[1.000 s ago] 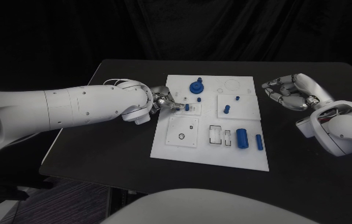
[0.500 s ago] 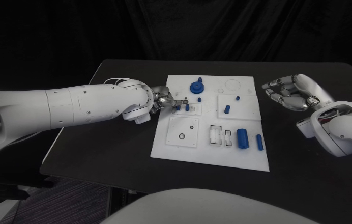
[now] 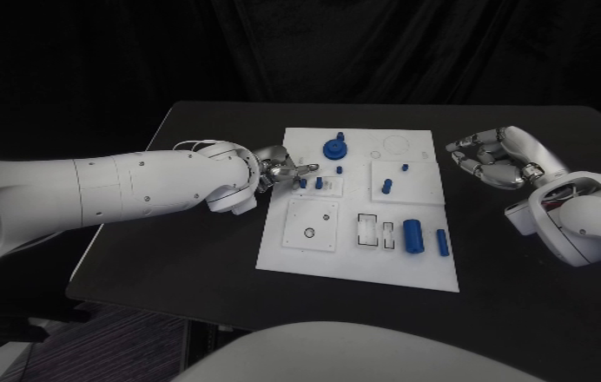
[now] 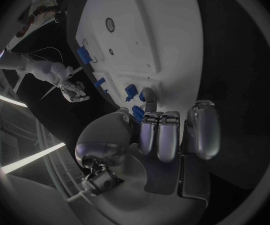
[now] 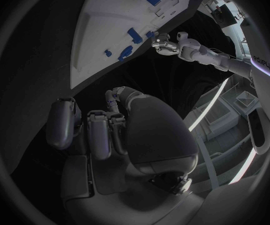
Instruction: Assemble the parts on the task board
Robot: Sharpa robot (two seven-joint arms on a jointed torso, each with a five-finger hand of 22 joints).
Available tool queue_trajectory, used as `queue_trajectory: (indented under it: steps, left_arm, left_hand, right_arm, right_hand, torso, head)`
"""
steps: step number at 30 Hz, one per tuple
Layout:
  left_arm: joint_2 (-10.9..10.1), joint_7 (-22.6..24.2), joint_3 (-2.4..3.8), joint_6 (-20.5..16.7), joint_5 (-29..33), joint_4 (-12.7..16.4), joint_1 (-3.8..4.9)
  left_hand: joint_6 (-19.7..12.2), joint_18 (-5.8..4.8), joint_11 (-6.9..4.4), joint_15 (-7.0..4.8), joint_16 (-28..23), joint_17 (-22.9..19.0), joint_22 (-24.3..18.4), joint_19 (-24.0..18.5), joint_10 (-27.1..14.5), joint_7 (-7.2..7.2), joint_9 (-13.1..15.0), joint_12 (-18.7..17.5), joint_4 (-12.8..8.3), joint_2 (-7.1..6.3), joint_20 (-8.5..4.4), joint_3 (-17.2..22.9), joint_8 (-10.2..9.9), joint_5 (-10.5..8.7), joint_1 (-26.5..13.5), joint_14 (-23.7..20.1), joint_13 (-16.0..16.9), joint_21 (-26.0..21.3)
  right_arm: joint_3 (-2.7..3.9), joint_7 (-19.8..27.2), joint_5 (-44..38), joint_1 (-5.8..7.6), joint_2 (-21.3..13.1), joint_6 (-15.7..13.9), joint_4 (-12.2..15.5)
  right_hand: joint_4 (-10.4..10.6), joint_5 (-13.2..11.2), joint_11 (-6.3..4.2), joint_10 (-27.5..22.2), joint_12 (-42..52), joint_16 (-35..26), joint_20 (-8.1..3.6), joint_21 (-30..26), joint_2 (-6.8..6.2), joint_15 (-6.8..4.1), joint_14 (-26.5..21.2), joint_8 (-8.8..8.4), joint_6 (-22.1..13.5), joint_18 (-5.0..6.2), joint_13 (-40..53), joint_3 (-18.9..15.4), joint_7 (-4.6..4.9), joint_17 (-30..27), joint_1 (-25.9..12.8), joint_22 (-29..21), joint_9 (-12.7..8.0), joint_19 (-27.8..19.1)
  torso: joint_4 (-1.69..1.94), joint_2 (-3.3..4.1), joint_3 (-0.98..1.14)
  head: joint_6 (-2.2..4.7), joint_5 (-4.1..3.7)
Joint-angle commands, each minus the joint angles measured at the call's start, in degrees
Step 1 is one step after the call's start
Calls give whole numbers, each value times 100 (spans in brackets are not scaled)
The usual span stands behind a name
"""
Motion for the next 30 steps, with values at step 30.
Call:
queue_trajectory:
  steps: [30]
  left_arm:
    - [522, 2846, 7, -369, -543, -515, 763]
  left_hand:
    - [-2180, 416, 716, 724, -2470, -2260, 430, -2251, -3299, 670, -277, -3716, -912, -194, 610, 506, -585, 1048, 4160, -3408, -47, -2680]
  right_arm:
    - [4, 228, 119, -50, 61, -118, -76]
  right_hand:
    - [-17, 40, 23, 438, -2, 1, -18, 16, -3, 6, 451, 43, 68, 30, 1359, 32, -15, 1122, -51, 682, 5, -14]
  torso:
    - [-5, 0, 5]
  head:
    - [-1, -150]
